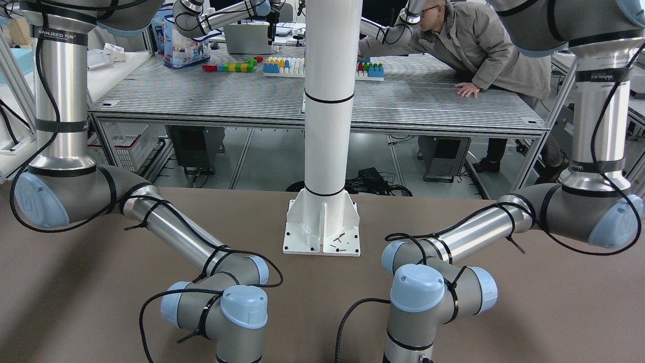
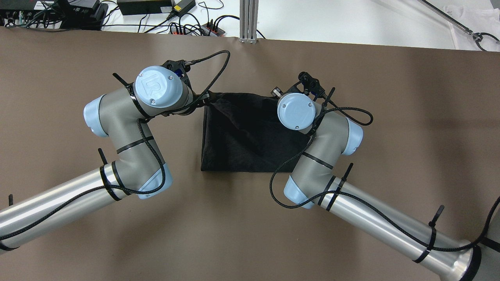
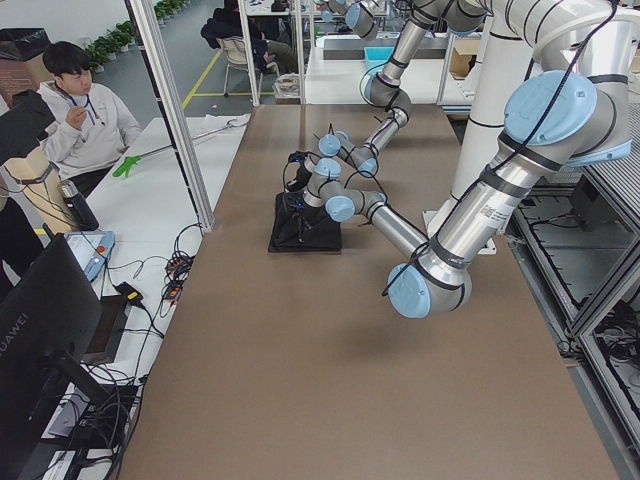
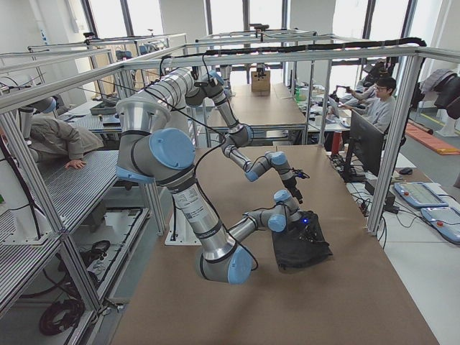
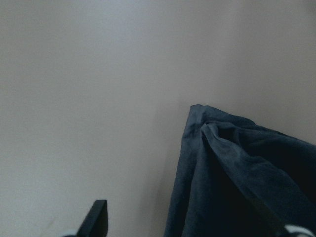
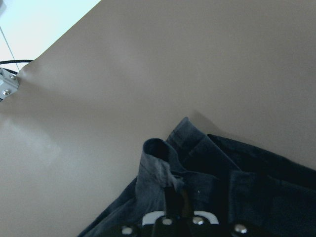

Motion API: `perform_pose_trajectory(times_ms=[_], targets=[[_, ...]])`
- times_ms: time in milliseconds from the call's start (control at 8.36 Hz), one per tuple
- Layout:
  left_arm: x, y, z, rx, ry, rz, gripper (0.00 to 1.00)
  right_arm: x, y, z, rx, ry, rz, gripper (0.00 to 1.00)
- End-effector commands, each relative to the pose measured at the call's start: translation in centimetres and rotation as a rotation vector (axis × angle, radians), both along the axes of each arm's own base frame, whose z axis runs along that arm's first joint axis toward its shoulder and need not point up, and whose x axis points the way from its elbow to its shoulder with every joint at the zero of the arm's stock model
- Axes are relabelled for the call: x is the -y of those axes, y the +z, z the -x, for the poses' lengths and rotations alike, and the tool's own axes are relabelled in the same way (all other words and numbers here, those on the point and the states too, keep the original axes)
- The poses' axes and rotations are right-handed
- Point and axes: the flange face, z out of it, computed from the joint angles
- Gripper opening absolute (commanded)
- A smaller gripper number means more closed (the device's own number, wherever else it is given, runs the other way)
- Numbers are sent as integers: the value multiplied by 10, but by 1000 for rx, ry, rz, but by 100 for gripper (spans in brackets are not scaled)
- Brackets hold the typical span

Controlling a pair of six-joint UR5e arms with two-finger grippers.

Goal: Fold clothes
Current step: 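Open both grippers to release the corners and adjust the fold edge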

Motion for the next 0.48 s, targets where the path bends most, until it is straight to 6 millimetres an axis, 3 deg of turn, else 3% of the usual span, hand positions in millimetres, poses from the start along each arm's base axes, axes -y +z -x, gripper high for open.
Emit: perform_pose_trajectory(times_ms=[0,120,239,359], targets=[[-1,1,1,0,-1,1,100,30,32,6,-74,25,-26,0],[-1,4,1,3,-4,1,100,33,32,6,-92,28,-38,25],[0,4,2,6,-12,-2,100,33,32,5,-124,9,-61,89],[0,4,2,6,-11,-1,100,35,20,5,-156,-33,-103,92]])
